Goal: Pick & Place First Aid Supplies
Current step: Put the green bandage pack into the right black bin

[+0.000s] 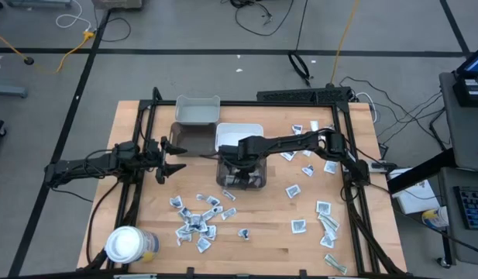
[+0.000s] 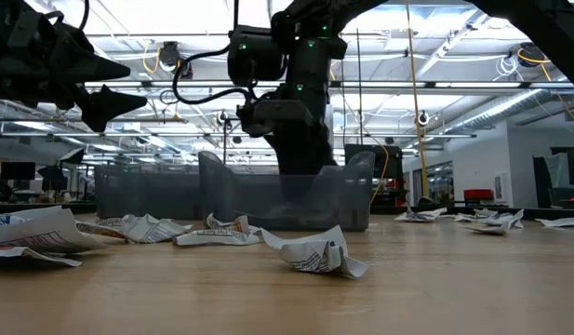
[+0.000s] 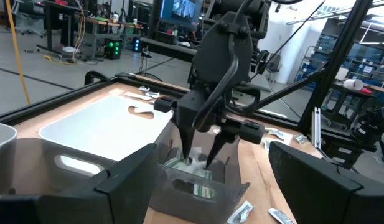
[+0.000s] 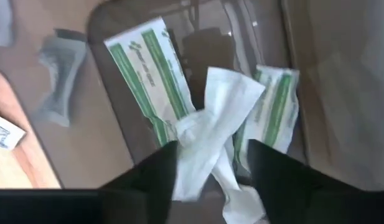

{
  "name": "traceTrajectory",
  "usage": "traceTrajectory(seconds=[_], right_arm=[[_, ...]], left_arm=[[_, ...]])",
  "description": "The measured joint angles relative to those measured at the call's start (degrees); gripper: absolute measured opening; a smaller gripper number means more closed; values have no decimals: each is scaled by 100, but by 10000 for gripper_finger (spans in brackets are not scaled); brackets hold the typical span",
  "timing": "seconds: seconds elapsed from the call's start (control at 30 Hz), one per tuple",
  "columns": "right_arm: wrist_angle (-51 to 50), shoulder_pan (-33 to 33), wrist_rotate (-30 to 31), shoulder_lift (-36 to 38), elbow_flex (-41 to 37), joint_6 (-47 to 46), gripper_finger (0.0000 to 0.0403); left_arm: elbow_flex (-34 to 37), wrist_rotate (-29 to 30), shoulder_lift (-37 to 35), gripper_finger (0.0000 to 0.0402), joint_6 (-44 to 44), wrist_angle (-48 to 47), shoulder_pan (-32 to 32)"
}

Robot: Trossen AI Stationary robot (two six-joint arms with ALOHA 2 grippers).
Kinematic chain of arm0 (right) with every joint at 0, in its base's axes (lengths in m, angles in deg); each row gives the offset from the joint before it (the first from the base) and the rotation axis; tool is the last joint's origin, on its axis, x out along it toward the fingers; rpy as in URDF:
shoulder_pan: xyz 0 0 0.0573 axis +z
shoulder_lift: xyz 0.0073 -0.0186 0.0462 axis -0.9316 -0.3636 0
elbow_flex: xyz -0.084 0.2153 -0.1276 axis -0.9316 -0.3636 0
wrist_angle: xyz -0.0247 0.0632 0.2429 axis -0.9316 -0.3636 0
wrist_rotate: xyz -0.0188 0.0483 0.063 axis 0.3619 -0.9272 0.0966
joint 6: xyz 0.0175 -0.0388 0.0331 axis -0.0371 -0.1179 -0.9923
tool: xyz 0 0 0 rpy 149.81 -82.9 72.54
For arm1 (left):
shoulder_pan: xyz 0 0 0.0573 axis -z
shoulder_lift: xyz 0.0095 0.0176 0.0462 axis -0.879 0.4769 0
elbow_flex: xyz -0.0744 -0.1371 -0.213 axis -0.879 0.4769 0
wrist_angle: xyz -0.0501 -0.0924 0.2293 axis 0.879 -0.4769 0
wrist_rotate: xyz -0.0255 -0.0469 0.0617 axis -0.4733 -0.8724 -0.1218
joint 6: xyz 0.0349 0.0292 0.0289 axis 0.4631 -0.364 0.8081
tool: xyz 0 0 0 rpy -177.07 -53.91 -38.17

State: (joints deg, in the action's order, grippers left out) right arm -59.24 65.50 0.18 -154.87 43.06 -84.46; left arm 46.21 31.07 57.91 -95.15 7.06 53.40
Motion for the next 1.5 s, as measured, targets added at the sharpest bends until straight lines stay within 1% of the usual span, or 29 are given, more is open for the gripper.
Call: traceTrajectory(seconds=[0.1, 0.17, 0.23, 0.37, 0.5, 0.6, 0.7, 0.9, 1.0, 1.17, 1.3, 1.5], right_arm=[[-55, 0, -33, -2, 26, 158, 251], [-197, 0, -24, 14, 139, 156, 267], [-246, 0, -27, 224, 166, 144, 275], [-347, 4, -32, 646, 238, -244, 276], [-393, 22, -34, 876, 238, -566, 270], [-467, 24, -44, 1056, 236, -631, 268], [-455, 24, -45, 1169, 236, -723, 268], [-803, 115, 9, 1196, 115, -1586, 267], [-927, 378, 7, 1472, -311, -1796, 267], [-820, 872, -22, 2254, -1442, -2111, 267], [-819, 1326, 4, 2833, -2263, -2700, 267], [-876, 2099, -36, 3693, -3273, -3577, 267]], left_arm=[[-1, 0, -1, 310, 0, 0, 1], [0, 1, 0, 310, 0, 0, 1], [0, 0, 0, 310, 0, 0, 1], [-1, 0, 0, 310, 0, 0, 0], [-1, 0, -1, 310, 0, 0, 0], [-1, 0, -1, 310, 0, 0, 1], [-1, 0, -1, 310, 0, 0, 0], [0, 0, 0, 310, 0, 0, 2], [0, 0, 0, 310, 0, 0, 1], [-1, 0, -2, 310, 0, -4, 0], [0, 0, -1, 310, 0, 1, 1], [-1, 0, -1, 310, 0, 0, 0]])
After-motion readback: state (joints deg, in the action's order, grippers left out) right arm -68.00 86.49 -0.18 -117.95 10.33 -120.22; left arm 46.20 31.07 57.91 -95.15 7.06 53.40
